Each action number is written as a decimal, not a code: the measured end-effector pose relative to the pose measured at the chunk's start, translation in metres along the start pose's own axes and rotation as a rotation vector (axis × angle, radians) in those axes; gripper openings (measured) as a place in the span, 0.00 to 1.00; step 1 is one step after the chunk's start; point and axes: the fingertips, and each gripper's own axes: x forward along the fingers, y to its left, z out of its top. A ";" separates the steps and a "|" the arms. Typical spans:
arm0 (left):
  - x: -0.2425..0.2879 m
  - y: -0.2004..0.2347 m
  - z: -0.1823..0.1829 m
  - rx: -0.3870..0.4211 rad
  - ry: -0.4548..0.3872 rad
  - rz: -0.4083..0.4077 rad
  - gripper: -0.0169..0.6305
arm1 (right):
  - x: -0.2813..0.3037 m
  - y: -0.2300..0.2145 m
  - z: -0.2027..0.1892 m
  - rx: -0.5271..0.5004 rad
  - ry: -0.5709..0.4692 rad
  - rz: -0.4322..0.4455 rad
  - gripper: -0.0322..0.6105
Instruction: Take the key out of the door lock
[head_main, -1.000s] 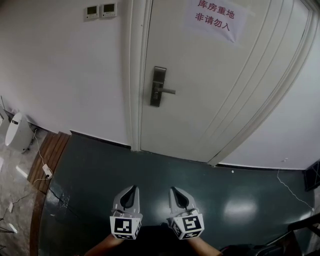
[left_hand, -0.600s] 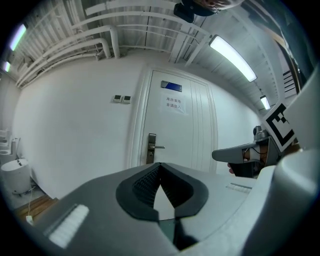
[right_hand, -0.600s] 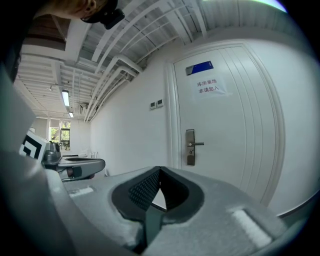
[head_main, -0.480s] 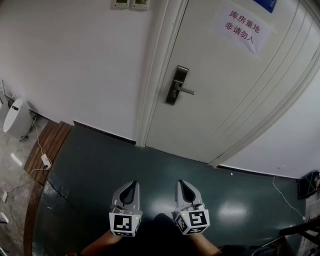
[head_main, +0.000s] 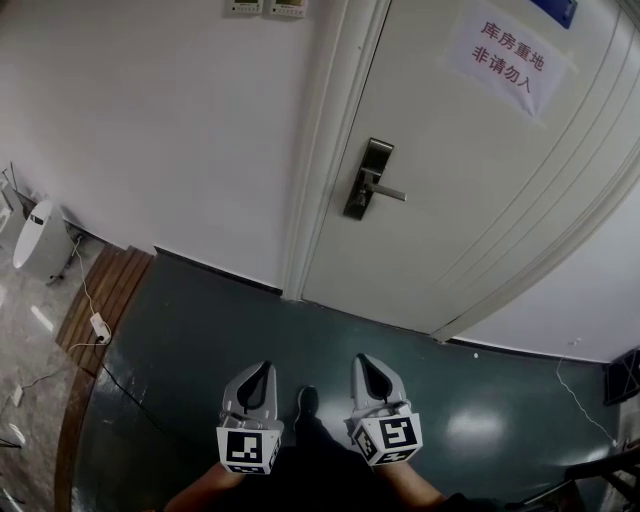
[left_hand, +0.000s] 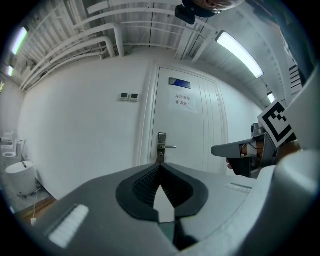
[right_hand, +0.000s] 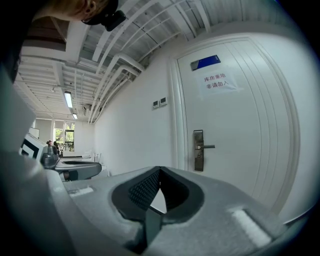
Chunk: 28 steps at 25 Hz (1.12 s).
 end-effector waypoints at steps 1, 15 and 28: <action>0.008 0.003 0.001 0.005 0.004 0.008 0.05 | 0.010 -0.005 0.000 0.006 0.000 0.007 0.04; 0.194 0.001 0.031 0.078 0.018 0.065 0.05 | 0.166 -0.143 0.023 0.065 0.003 0.080 0.04; 0.290 -0.016 0.043 0.120 0.009 -0.049 0.05 | 0.240 -0.187 0.030 0.127 0.000 0.087 0.04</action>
